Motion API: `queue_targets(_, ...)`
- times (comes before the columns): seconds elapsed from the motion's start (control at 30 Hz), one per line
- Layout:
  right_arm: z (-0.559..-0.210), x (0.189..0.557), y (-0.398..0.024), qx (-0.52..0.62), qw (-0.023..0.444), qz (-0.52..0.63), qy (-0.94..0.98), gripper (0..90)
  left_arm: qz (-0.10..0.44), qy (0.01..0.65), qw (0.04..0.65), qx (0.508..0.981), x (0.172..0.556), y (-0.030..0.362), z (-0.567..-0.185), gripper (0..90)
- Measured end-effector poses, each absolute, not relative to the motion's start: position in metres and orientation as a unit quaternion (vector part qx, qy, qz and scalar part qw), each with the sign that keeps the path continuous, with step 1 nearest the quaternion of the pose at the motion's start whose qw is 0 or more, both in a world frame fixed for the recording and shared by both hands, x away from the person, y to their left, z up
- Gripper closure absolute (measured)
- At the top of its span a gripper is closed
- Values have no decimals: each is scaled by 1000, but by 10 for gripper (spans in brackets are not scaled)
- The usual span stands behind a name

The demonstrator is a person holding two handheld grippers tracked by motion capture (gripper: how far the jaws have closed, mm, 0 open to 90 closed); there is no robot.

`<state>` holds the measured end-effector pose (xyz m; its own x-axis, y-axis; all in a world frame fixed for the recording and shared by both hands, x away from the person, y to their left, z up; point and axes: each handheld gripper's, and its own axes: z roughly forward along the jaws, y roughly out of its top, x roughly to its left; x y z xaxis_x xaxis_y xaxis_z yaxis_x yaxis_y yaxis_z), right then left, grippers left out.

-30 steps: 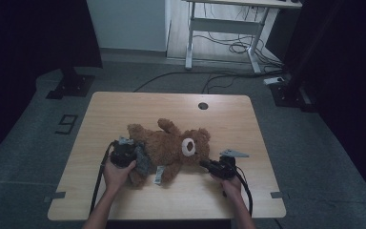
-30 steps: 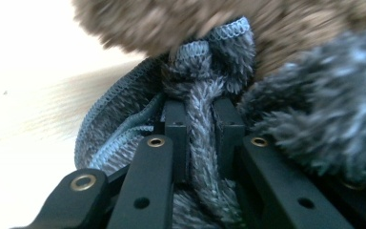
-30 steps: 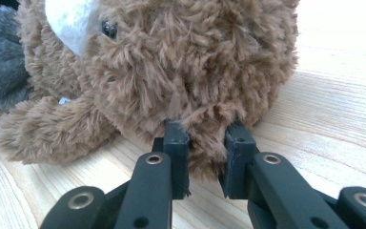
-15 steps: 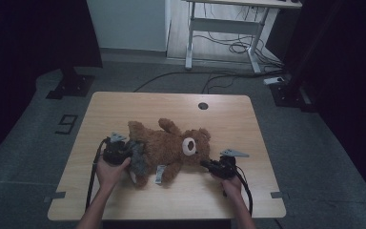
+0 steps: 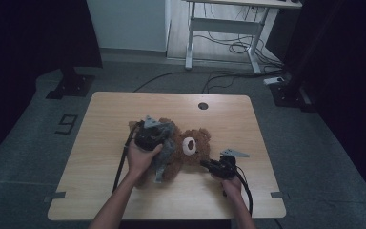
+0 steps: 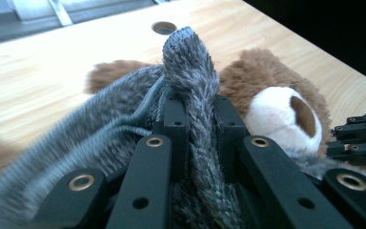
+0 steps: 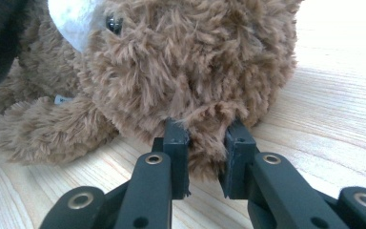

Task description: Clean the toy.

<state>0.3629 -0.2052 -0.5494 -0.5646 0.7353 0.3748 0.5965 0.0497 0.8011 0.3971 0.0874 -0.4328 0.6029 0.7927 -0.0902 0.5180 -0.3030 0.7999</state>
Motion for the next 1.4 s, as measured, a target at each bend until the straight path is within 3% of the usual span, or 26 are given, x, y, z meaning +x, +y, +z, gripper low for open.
queue_targets(0.1, -549, 363, -205, 462, 68, 513, 720, 760, 158, 417, 402, 800, 403, 79, -445, 788)
queue_targets(0.4, -549, 362, -205, 458, 69, 514, 722, 761, 153, 431, 409, 789, 399, 102, -450, 789)
queue_targets(0.8, -549, 362, -204, 460, 67, 514, 721, 761, 177, 479, 382, 770, 398, 154, -458, 790)
queue_targets(1.03, -549, 363, -205, 458, 64, 517, 720, 762, 163, 523, 371, 750, 400, 188, -480, 790)
queue_targets(1.23, -550, 363, -205, 462, 65, 512, 721, 762, 183, 500, 401, 746, 388, 183, -455, 790)
queue_targets(1.4, -550, 363, -205, 464, 64, 513, 719, 762, 189, 453, 430, 757, 382, 147, -428, 790)
